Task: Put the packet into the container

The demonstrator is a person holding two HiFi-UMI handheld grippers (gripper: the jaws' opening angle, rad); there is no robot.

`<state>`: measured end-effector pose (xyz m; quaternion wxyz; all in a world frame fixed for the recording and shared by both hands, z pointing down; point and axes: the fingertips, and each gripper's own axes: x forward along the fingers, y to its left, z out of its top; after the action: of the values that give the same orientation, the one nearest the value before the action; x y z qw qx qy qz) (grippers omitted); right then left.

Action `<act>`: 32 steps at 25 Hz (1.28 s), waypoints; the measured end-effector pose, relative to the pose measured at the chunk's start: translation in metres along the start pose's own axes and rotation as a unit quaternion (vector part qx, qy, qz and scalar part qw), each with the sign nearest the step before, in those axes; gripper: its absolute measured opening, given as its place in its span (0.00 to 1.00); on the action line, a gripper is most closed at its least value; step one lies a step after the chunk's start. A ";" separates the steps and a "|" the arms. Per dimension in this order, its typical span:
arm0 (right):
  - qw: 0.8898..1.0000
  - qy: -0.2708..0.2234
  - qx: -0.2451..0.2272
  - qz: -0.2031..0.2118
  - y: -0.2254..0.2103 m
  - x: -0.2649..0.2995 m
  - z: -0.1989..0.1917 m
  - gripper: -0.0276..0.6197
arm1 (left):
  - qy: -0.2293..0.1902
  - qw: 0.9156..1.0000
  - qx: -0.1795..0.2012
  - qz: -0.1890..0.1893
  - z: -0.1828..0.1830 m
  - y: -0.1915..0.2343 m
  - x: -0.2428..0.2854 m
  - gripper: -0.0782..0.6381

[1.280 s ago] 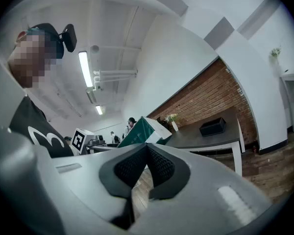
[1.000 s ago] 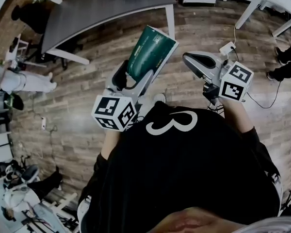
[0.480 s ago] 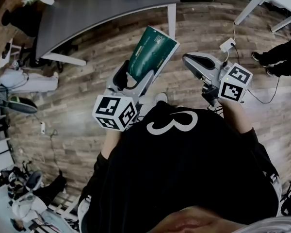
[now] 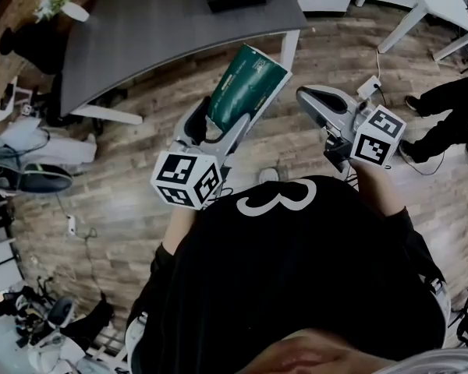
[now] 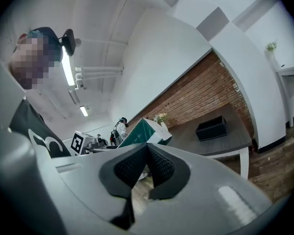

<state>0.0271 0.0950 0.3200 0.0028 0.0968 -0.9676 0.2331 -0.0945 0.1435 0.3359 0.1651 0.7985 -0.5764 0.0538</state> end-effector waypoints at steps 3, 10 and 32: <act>1.000 0.006 -0.006 -0.003 -0.008 0.030 0.017 0.05 | -0.005 1.000 -0.006 -0.004 0.018 0.031 0.010 0.63; 1.000 0.016 0.001 -0.016 -0.041 0.055 0.019 0.05 | -0.006 1.000 -0.010 -0.006 0.022 0.065 0.035 0.63; 0.999 0.019 0.030 0.010 -0.194 0.123 0.076 0.05 | 0.013 1.000 0.009 0.017 0.066 0.144 0.180 0.63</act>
<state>-0.0536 -0.1319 0.3456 0.0163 0.0829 -0.9608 0.2640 -0.1769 -0.0806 0.3527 0.1645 0.7890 -0.5875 0.0723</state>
